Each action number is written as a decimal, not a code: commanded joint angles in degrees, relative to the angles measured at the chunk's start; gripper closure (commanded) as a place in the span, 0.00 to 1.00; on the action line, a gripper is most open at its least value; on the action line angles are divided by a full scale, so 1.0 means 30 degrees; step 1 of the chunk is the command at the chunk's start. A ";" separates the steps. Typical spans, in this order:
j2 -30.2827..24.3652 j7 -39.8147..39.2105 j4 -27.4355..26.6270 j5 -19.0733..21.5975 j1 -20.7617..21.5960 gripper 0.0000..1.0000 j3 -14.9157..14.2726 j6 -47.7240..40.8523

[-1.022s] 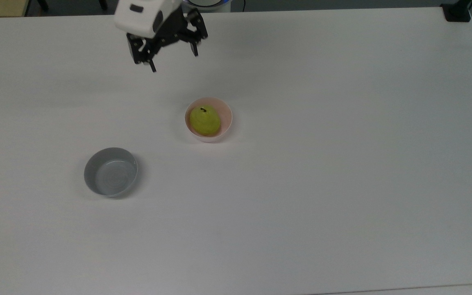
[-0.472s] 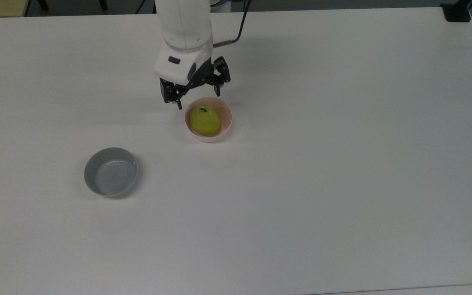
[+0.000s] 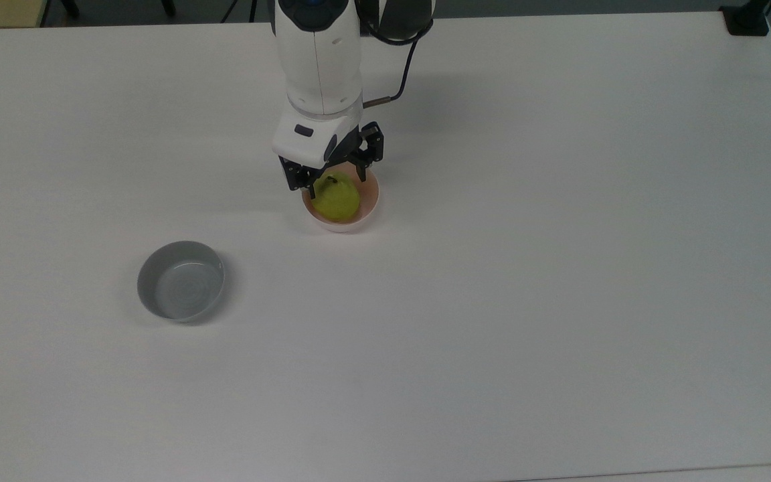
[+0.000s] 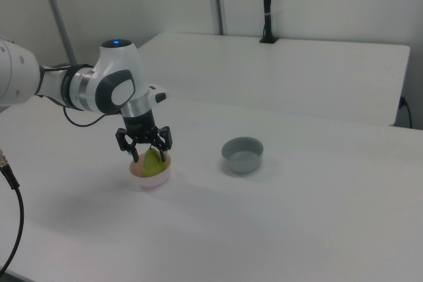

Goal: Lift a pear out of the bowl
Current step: 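Close the gripper on the pear and lift it out of the bowl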

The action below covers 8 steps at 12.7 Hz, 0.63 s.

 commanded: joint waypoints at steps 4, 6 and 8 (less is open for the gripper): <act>-0.0091 0.0329 -0.0305 0.0186 0.0186 1.00 -0.0097 0.0659; -0.0266 0.0358 -0.0217 0.0186 0.0186 1.00 -0.0097 0.0455; -0.0675 0.0387 -0.0013 0.0215 -0.0017 1.00 -0.0097 -0.0100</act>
